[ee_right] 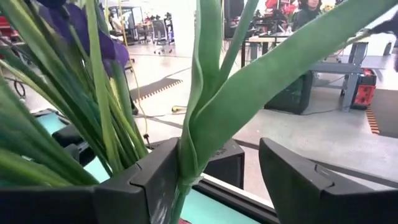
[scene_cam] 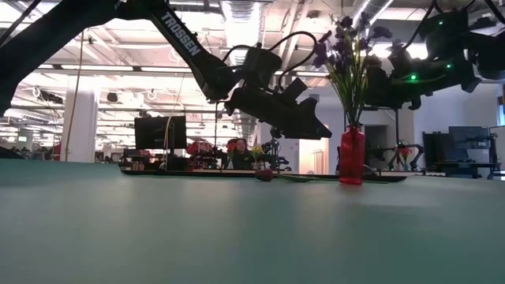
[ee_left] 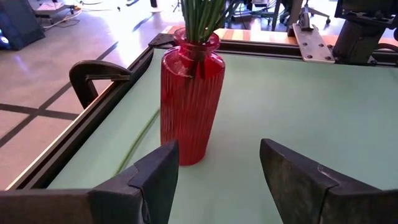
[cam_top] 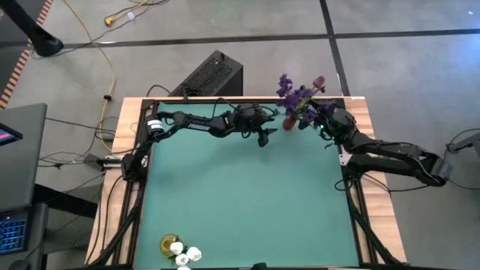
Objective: Sort flowers into vase by color
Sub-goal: Put the red flowers into the red vase
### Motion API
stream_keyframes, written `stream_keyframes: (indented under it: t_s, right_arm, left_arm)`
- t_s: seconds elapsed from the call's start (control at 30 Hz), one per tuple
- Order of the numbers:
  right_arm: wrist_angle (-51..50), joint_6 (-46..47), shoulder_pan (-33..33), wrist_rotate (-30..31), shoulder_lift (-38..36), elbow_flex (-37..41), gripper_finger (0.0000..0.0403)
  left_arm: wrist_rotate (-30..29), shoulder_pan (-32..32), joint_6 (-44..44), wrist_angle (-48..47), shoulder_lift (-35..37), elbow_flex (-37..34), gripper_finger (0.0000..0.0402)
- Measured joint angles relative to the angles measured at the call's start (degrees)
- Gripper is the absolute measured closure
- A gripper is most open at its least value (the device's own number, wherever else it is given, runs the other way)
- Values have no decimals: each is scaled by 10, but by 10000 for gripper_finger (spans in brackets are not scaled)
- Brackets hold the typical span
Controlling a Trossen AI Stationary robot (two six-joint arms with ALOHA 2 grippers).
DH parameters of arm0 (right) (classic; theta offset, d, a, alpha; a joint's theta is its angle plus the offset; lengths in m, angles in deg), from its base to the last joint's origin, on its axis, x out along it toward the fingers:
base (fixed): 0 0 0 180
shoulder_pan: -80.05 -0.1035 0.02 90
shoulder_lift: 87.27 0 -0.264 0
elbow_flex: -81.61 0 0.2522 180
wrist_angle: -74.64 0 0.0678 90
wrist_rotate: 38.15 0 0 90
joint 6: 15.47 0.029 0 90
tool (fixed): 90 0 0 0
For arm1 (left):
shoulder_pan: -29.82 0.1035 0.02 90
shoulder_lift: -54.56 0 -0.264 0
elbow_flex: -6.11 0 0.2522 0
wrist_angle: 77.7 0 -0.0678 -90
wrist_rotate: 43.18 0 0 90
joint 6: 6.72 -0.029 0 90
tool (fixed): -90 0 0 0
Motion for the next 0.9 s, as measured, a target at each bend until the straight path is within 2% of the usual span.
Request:
stream_keyframes:
  t_s: [0.3, 0.63, 0.9]
  right_arm:
    - [-49, -5, 0, -1, -51, 0, 158]
    - [-48, -1, 0, -22, -46, 0, 158]
    - [-49, -1, 0, -19, -32, -30, 158]
  left_arm:
    - [0, 0, 0, 0, 0, 0, 187]
    - [0, 0, 2, 0, 0, 0, 187]
    - [0, 0, 11, 0, 0, 0, 187]
